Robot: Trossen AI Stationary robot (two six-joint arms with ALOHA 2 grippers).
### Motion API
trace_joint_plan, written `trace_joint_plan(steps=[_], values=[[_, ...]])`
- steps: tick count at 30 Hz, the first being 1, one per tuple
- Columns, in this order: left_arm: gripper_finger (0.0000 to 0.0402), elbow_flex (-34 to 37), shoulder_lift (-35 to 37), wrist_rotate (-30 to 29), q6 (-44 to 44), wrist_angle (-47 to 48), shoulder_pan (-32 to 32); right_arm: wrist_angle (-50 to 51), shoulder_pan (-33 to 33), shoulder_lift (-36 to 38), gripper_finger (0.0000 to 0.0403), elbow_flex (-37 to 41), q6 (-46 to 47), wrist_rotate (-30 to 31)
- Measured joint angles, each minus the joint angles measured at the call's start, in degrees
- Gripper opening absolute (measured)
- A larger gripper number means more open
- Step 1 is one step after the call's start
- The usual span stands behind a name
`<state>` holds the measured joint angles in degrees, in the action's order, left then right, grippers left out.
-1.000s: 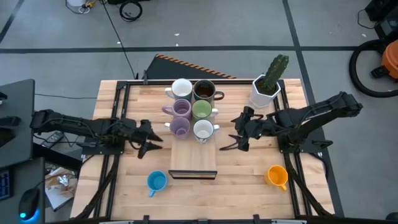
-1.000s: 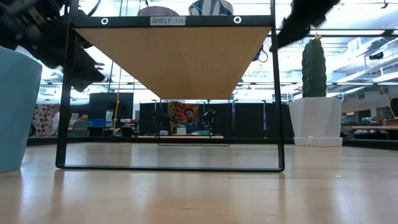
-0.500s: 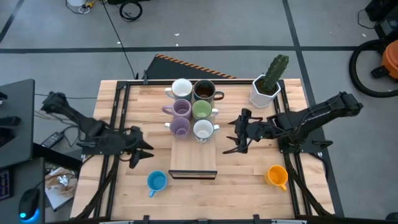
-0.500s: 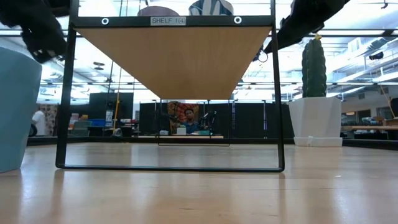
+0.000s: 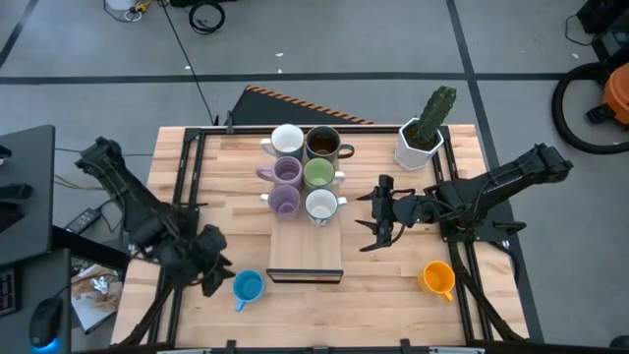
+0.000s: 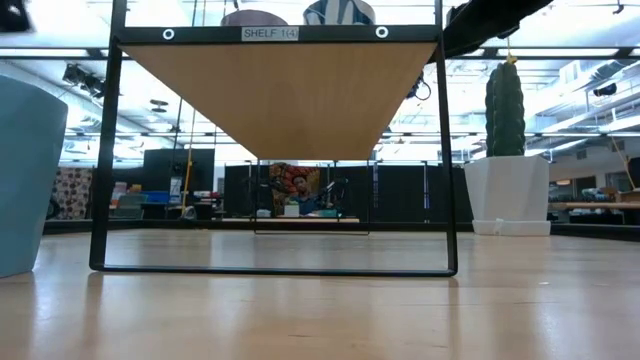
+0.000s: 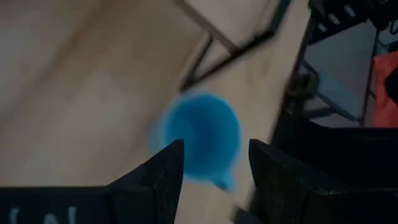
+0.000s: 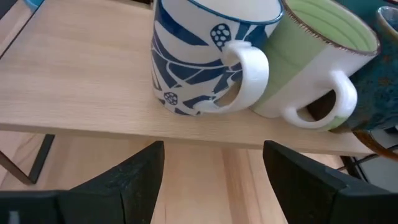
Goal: Place coffee mugs
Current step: Put the blue mug on the shelf
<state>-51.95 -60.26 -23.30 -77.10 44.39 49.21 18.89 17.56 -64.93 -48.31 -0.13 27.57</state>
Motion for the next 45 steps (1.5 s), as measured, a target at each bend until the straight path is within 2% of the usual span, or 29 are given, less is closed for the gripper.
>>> trace_joint_plan(steps=[7, 14, 20, 25, 33, 38, 41, 45], values=[[0.0187, -8.46, -8.20, 3.99, -17.69, 4.16, 4.44, -0.19, 0.00, 0.00, 0.0279, 0.00, -1.35, -0.15], [0.0187, -9.50, -15.84, 7.12, -29.09, 3.79, 7.59, -5.53, -0.09, -0.04, 0.0279, 1.90, -5.57, -0.22], [0.0187, -9.55, -20.66, 10.24, -34.52, -3.42, 8.22, -8.19, -0.11, 0.00, 0.0279, 4.15, -5.85, -0.20], [0.0176, -13.30, -25.99, 10.95, -37.23, -4.40, 8.59, -9.71, -0.11, 0.07, 0.0279, 4.79, -5.65, -0.20], [0.0157, -24.07, -36.30, 10.18, -37.59, 9.62, 8.65, -11.38, -1.15, 0.09, 0.0278, 4.79, -7.56, -0.20], [0.0156, -24.87, -40.18, 9.38, -33.47, 8.52, 8.30, -11.57, -2.74, 0.09, 0.0274, 4.79, -7.56, -0.54], [0.0160, -24.87, -41.16, 12.67, -35.60, 10.01, 7.46, -11.62, -3.13, 0.09, 0.0273, 4.79, -7.42, -2.22], [0.0190, -24.87, -41.16, 13.02, -37.80, 10.45, 7.57, -12.79, -3.15, 0.09, 0.0272, 4.79, -7.42, -3.61]])
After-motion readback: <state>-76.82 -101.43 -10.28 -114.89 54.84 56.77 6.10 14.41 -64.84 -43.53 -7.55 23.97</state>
